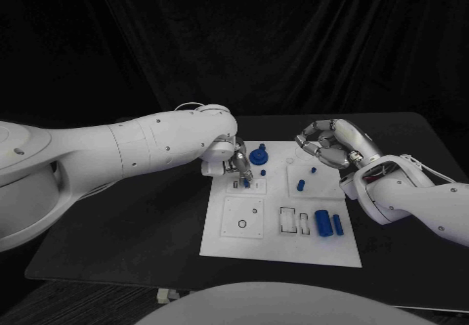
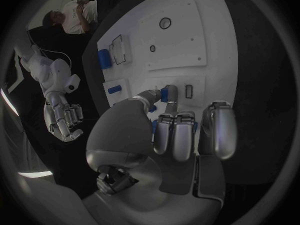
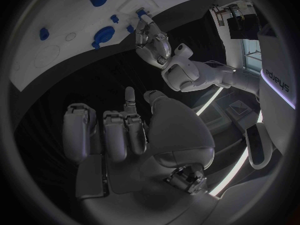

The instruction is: Assemble the parts on the task board

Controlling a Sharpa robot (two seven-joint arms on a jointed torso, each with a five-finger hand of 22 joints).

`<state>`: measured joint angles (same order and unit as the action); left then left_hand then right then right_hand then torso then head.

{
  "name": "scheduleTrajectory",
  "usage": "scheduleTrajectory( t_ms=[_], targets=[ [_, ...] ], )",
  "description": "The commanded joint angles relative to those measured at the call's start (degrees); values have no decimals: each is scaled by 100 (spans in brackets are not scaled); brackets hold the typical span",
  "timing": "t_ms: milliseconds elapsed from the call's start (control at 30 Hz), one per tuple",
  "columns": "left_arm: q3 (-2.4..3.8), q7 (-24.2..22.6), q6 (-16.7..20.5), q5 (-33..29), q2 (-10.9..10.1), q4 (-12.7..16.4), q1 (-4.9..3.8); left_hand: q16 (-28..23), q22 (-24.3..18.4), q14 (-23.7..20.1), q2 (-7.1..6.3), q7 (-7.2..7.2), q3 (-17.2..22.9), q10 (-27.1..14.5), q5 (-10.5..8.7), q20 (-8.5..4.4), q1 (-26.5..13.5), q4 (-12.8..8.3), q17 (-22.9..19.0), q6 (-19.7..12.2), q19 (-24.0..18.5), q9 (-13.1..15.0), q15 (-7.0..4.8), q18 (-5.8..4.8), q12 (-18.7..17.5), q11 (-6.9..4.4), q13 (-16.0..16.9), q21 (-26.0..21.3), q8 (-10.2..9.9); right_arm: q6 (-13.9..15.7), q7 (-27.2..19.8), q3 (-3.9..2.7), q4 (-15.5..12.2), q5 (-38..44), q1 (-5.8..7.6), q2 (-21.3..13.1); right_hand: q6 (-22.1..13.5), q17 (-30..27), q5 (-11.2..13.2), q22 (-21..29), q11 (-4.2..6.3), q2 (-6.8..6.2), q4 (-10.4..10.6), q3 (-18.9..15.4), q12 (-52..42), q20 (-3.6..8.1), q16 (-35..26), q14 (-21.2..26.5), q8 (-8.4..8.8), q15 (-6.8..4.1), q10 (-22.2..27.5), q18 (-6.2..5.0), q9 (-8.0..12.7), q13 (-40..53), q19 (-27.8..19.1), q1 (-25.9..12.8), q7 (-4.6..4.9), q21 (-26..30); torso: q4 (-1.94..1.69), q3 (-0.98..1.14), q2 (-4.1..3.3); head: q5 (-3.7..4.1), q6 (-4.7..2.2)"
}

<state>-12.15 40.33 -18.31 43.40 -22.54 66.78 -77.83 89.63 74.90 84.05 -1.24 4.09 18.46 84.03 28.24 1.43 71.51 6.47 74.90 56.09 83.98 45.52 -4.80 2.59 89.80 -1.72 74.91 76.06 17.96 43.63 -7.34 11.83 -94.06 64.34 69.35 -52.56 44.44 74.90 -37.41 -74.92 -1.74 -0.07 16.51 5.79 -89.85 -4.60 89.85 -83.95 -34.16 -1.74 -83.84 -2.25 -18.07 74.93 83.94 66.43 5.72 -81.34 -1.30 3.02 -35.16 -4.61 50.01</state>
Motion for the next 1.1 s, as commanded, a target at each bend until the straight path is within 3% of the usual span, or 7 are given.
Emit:
scheduleTrajectory(
  t_ms=[33, 1100],
  targets=[
    [5, 90, 8, -40, 18, 7, 5, 37, 1144, 595, 31, -106, 831, 597, 18, 3, -20, -782, 1510, 48, 237, 10, -9, 13, 20, 4, 1509, -29, 23, -37, 109, -3, -6, 41, -12, -2, -17, 1510, 36, -1170, 24, 3, 4, 22, -15, 24, 15, -605, -26, -22, -616, -30, 8, 1507, 50, 45, -9, 27, 0, -1, 0, 0, -1],
    [3, 171, -153, -40, 26, -30, 44, 37, 1142, 595, 29, -109, 863, 597, 14, -1, -23, -792, 1510, 48, 234, 13, -13, 14, 20, 0, 1509, -38, 21, -89, 154, -3, -13, 41, -12, -4, -19, 1510, 37, -1164, 23, 2, 5, 24, -15, 23, 15, -605, -27, -21, -616, -34, 9, 1507, 40, 50, -8, 43, -2, 0, 0, -10, -1]
  ],
)
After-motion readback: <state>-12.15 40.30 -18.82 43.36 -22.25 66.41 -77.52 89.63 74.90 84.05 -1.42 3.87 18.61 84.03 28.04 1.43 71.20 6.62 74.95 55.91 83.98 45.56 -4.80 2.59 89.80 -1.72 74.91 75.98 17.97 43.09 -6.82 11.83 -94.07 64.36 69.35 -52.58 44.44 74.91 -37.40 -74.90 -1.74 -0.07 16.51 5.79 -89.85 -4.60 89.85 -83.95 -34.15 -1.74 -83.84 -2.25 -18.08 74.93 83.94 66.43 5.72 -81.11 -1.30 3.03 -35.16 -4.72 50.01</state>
